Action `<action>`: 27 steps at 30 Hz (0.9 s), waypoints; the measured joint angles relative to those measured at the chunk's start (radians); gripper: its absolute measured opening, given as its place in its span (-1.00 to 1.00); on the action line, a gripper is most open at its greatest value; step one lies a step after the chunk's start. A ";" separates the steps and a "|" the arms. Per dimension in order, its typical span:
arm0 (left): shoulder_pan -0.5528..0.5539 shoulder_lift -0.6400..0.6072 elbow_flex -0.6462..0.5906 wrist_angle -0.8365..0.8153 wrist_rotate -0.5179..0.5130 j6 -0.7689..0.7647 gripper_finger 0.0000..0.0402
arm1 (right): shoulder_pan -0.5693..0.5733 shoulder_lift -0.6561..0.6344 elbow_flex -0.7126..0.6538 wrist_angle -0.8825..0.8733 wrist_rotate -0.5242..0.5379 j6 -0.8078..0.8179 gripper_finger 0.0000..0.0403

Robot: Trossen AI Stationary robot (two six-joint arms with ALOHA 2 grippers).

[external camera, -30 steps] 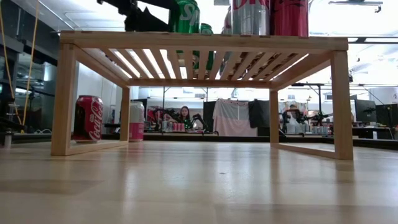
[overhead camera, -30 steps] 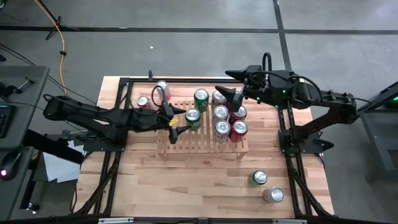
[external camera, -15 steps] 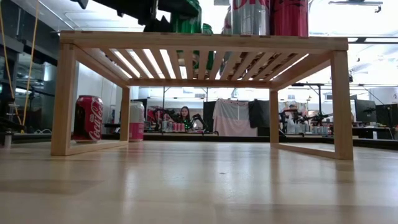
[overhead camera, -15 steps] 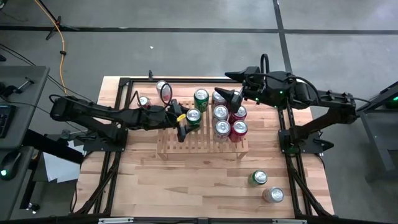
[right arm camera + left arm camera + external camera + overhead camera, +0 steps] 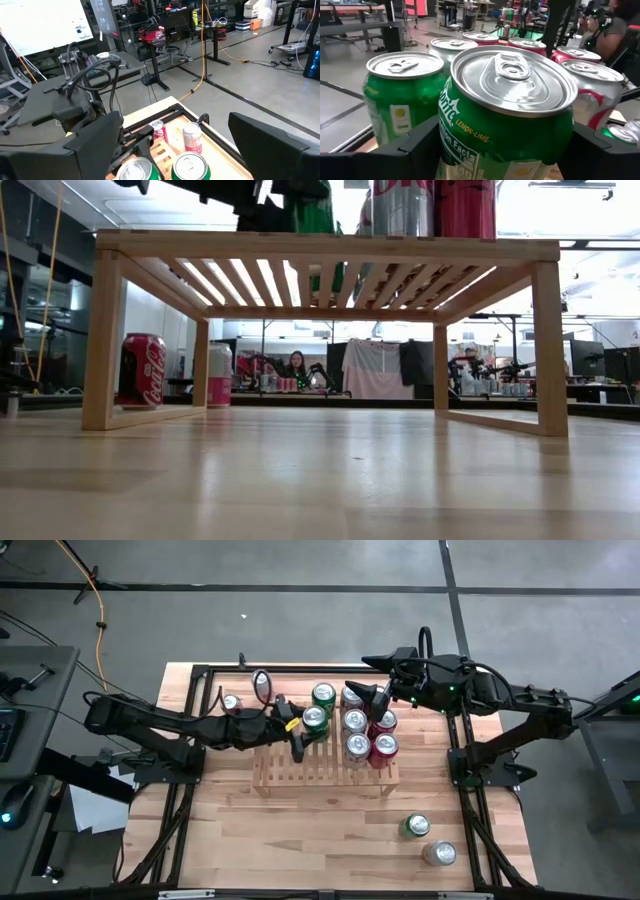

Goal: Place canned beverage on shelf
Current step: Put the top green soda can on the shelf

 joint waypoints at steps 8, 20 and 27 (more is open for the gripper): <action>-0.002 0.107 0.133 -0.069 0.089 0.074 0.44 | 0.000 0.000 0.000 0.000 0.000 0.008 0.78; -0.001 0.129 0.186 -0.233 -0.009 0.037 0.44 | 0.000 0.000 0.000 -0.001 -0.001 0.019 0.78; 0.000 0.125 0.186 -0.244 -0.079 0.025 0.44 | 0.000 0.000 0.000 -0.002 -0.007 0.019 0.78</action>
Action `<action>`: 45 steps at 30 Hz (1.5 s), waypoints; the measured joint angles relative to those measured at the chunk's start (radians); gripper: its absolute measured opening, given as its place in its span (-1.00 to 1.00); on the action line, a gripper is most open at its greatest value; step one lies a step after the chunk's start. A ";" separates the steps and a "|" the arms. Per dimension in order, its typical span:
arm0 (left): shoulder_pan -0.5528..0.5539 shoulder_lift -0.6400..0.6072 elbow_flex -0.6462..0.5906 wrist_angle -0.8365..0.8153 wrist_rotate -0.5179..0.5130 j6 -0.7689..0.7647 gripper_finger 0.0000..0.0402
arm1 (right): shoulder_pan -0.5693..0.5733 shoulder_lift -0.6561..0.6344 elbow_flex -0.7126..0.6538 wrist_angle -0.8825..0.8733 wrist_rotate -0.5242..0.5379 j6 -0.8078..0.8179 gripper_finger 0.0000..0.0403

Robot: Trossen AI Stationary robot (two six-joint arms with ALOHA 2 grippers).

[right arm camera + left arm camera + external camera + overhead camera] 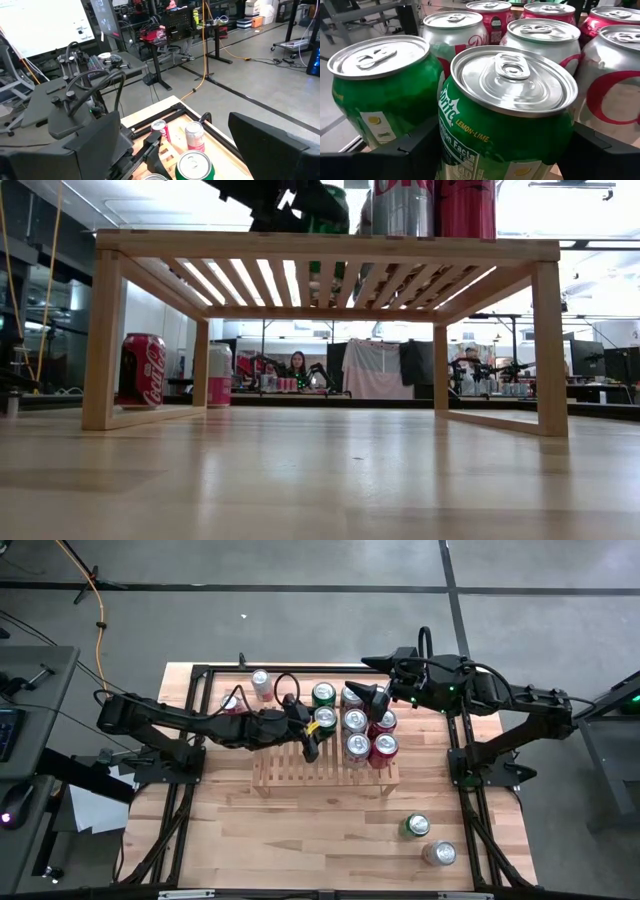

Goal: Place canned beverage on shelf
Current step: Put the top green soda can on the shelf, then put the green soda can on the shelf

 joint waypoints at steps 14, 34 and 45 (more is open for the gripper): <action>0.000 -0.001 -0.003 -0.003 0.001 -0.035 0.72 | 0.000 0.000 0.000 0.001 -0.001 0.000 0.78; -0.015 -0.022 -0.003 0.089 0.010 -0.030 0.75 | 0.000 0.000 0.000 0.001 -0.002 0.007 0.78; -0.014 -0.131 -0.003 0.120 -0.019 0.095 0.75 | 0.000 0.000 0.000 0.000 -0.002 0.005 0.78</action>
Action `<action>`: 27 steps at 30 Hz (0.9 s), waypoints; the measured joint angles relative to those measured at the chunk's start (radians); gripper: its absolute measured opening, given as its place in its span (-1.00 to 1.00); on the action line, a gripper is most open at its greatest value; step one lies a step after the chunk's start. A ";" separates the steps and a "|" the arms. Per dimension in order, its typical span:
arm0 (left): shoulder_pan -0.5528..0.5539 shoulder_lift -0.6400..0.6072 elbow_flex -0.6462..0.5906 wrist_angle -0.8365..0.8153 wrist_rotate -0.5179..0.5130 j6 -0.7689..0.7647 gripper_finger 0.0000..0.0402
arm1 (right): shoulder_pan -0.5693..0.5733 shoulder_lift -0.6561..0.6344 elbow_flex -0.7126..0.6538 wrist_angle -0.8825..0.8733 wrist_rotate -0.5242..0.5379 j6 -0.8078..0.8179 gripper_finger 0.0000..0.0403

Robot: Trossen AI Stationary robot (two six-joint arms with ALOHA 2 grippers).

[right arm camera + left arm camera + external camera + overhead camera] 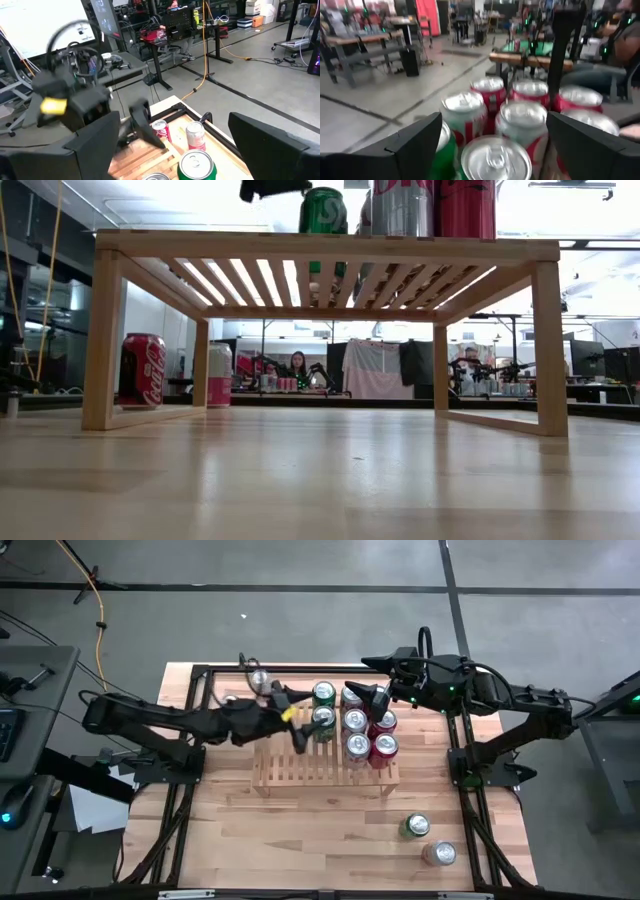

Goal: Place canned beverage on shelf
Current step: Put the green soda can on the shelf

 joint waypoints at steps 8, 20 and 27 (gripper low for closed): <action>-0.025 -0.175 0.000 -0.013 -0.026 0.046 0.75 | 0.000 0.000 0.000 0.000 0.000 0.002 0.78; -0.033 -0.495 0.000 -0.122 0.116 -0.099 0.75 | 0.000 0.000 0.000 -0.028 -0.041 -0.001 0.78; -0.033 -0.579 0.000 -0.144 0.133 -0.109 0.75 | 0.000 0.000 0.000 -0.032 -0.046 -0.008 0.78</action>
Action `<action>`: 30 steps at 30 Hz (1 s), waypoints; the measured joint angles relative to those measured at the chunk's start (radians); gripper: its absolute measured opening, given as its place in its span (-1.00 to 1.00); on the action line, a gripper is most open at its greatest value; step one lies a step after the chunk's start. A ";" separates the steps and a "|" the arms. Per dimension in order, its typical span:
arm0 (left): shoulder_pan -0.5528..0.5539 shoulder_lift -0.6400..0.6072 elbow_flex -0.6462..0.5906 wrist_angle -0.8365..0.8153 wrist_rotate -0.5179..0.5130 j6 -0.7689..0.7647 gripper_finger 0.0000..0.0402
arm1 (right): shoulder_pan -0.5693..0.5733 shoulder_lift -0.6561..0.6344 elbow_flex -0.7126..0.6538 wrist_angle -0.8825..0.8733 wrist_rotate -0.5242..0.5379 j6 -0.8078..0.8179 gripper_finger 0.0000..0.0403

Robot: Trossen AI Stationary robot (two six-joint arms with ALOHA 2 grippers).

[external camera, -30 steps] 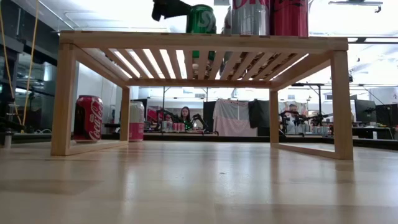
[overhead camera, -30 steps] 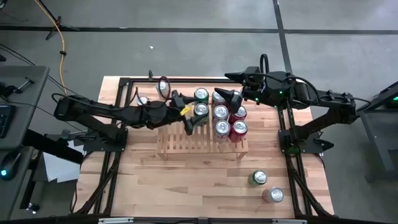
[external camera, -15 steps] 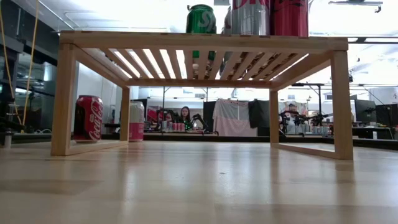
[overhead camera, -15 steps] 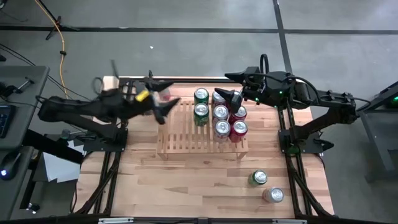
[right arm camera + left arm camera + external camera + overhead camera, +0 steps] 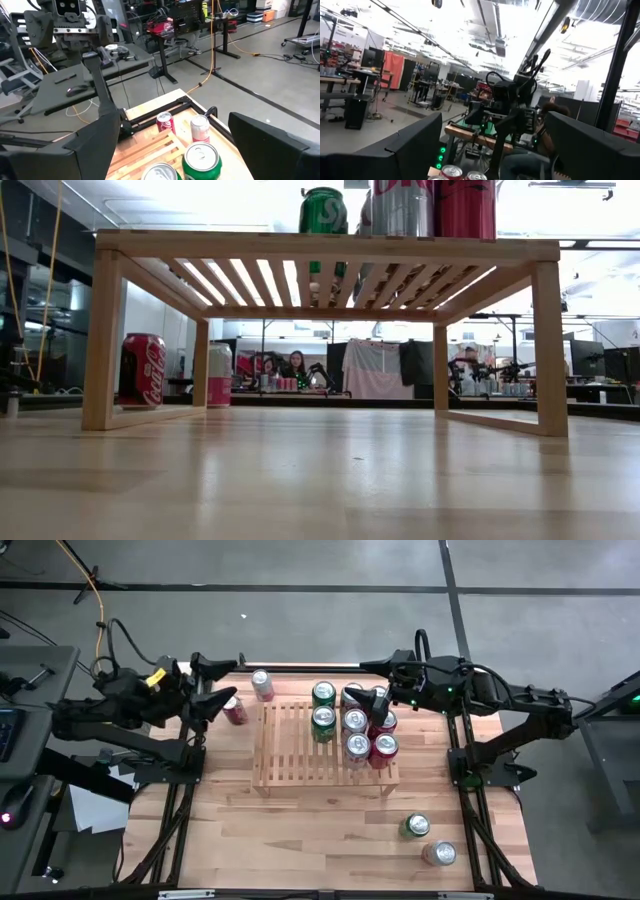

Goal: Place canned beverage on shelf
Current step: Put the green soda can on the shelf

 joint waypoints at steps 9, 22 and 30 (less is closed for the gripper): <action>0.000 0.015 0.000 -0.026 -0.001 0.014 0.75 | 0.000 0.000 0.000 -0.013 0.001 0.000 0.78; 0.001 0.019 0.000 -0.022 -0.010 0.046 0.75 | 0.000 0.000 0.000 -0.014 0.001 -0.001 0.78; 0.000 0.019 0.000 -0.040 -0.011 0.133 0.75 | 0.000 0.000 0.000 -0.014 0.002 -0.043 0.78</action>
